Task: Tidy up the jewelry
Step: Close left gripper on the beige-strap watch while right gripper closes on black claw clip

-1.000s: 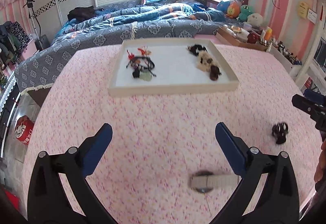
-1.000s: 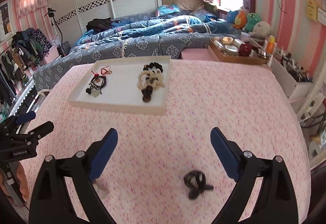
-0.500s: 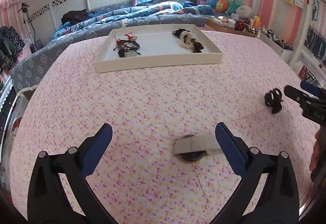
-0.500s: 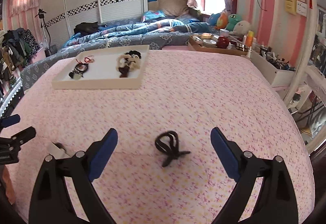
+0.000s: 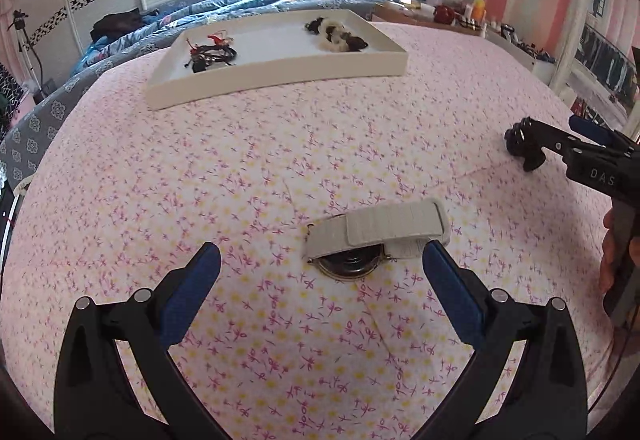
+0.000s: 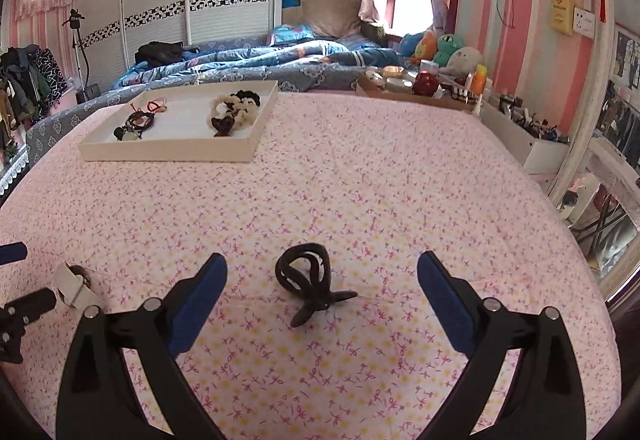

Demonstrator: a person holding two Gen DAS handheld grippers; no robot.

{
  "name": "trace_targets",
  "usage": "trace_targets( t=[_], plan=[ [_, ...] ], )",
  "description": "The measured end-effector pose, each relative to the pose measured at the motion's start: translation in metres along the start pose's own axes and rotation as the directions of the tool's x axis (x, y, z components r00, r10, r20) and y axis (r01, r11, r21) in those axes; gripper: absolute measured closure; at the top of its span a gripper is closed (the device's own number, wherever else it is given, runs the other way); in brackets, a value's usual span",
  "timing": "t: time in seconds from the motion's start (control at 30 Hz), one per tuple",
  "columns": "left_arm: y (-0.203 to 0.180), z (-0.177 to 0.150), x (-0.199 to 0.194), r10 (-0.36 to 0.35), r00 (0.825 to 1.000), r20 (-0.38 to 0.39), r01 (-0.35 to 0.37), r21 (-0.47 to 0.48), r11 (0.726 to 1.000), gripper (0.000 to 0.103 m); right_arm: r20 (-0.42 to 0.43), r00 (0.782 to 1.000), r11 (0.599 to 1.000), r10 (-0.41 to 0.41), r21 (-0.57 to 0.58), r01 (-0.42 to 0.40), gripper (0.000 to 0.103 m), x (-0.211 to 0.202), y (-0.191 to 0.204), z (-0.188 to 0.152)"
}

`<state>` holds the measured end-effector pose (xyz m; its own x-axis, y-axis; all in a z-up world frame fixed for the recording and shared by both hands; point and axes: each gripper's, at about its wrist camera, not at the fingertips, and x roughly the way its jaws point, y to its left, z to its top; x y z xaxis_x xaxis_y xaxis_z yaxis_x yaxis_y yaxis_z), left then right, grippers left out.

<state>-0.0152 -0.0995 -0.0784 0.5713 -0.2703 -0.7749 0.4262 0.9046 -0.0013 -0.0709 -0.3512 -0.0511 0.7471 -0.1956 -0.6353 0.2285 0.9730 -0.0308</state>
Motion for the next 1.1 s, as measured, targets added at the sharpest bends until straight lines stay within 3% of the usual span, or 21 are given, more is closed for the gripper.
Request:
trace_targets(
  t=[0.27,0.57,1.1],
  plan=[
    [0.008,0.002,0.013,-0.016,1.0,-0.022,0.016,-0.013,1.0,0.003,-0.007,0.999,0.998,-0.046,-0.031,0.046,0.007,0.006,0.003,-0.002],
    [-0.001,0.006,0.017,0.001,1.0,0.009,-0.002,0.037,0.999,0.003,-0.039,0.999,0.999,-0.037,-0.036,0.035,0.007,0.015,0.003,-0.005],
    [0.0,0.006,0.018,-0.042,0.999,0.014,0.041,0.04,0.998,0.008,-0.064,0.998,0.999,-0.028,-0.039,0.026,0.007,0.022,0.003,-0.006]
  ],
)
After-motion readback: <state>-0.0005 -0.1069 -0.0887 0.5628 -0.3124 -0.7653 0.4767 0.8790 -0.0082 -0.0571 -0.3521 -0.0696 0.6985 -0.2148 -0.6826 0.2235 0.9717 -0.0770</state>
